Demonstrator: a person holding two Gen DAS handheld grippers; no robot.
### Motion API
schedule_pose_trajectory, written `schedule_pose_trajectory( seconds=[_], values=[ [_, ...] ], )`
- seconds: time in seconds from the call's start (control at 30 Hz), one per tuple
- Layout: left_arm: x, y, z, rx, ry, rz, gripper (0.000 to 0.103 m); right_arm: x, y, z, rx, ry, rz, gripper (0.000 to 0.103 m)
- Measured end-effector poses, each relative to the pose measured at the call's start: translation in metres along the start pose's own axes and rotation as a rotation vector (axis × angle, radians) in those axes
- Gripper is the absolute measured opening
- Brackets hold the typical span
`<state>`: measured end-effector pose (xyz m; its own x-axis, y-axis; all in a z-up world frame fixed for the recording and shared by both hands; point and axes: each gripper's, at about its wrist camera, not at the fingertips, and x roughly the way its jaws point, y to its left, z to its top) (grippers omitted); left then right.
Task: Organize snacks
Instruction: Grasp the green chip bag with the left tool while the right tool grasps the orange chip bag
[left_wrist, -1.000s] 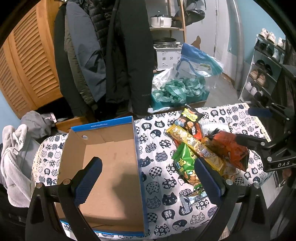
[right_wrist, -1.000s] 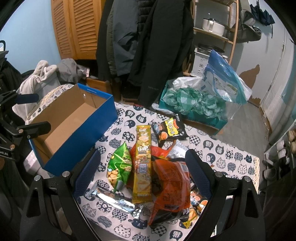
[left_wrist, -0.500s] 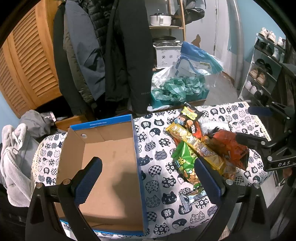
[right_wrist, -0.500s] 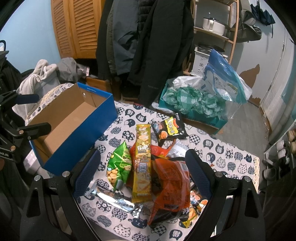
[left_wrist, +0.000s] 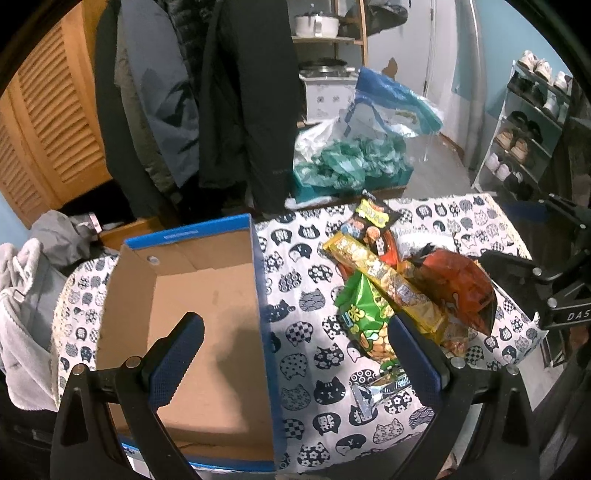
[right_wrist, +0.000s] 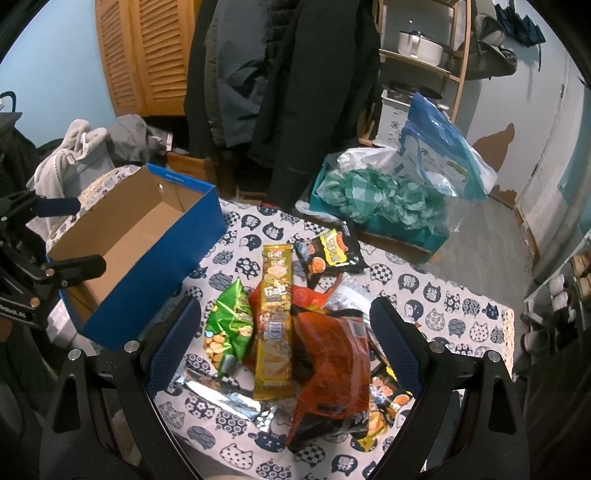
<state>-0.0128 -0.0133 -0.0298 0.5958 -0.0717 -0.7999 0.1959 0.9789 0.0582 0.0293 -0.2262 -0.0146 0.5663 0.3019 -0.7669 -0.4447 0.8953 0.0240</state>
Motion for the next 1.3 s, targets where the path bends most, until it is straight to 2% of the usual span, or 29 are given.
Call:
schedule_pose_trajectory(
  seconds=[0.33,0.67,0.87,1.3],
  values=[
    [0.033,-0.006,0.020,-0.001,0.104,-0.028,0.101,0.011,-0.020,-0.010,0.033,0.061,-0.027,0.091],
    [0.066,-0.021,0.024,0.003,0.186,-0.047,0.101,0.032,-0.042,-0.025,0.082,0.136,-0.030,0.091],
    [0.098,-0.036,0.024,0.003,0.260,-0.069,0.101,0.056,-0.053,-0.036,0.107,0.208,-0.019,0.091],
    [0.149,-0.059,0.019,-0.013,0.364,-0.104,0.101,0.105,-0.069,-0.063,0.105,0.361,-0.014,0.091]
  ],
)
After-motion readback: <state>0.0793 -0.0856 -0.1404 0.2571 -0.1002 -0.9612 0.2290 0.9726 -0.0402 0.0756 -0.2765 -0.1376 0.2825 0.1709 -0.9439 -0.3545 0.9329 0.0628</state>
